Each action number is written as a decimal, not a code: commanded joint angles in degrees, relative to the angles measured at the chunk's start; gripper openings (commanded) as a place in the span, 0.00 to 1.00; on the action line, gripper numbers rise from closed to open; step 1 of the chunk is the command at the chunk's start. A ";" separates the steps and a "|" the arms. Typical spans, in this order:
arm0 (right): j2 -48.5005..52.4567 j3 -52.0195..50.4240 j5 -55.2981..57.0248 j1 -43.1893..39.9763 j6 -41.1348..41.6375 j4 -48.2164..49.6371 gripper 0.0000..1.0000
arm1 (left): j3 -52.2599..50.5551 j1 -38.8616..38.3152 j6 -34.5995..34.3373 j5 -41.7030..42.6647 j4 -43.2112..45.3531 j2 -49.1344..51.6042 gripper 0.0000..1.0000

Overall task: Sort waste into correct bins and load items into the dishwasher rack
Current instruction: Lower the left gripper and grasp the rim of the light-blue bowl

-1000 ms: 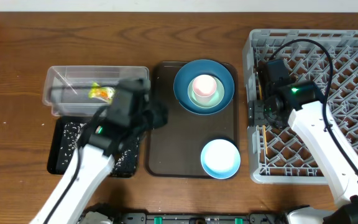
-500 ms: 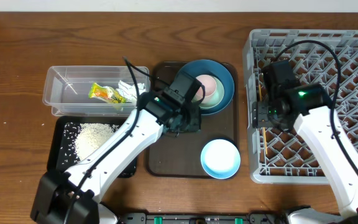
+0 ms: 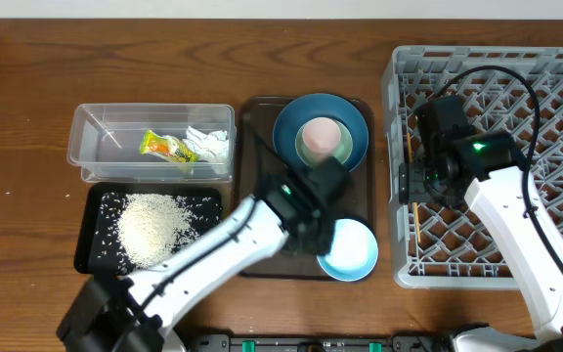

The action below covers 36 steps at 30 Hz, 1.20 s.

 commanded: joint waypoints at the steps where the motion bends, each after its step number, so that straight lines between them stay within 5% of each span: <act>1: -0.92 0.55 0.13 -0.52 -0.04 -0.17 0.82 | -1.75 -2.05 -1.55 -4.48 0.44 0.31 0.40; 10: -0.90 0.50 0.20 -0.59 -0.04 -0.46 0.86 | -3.32 -3.30 -4.52 -4.15 4.15 0.39 0.51; 36: -0.90 0.48 0.17 -0.59 -0.07 -0.20 0.89 | -16.85 -8.48 -8.98 -12.98 23.85 0.55 0.47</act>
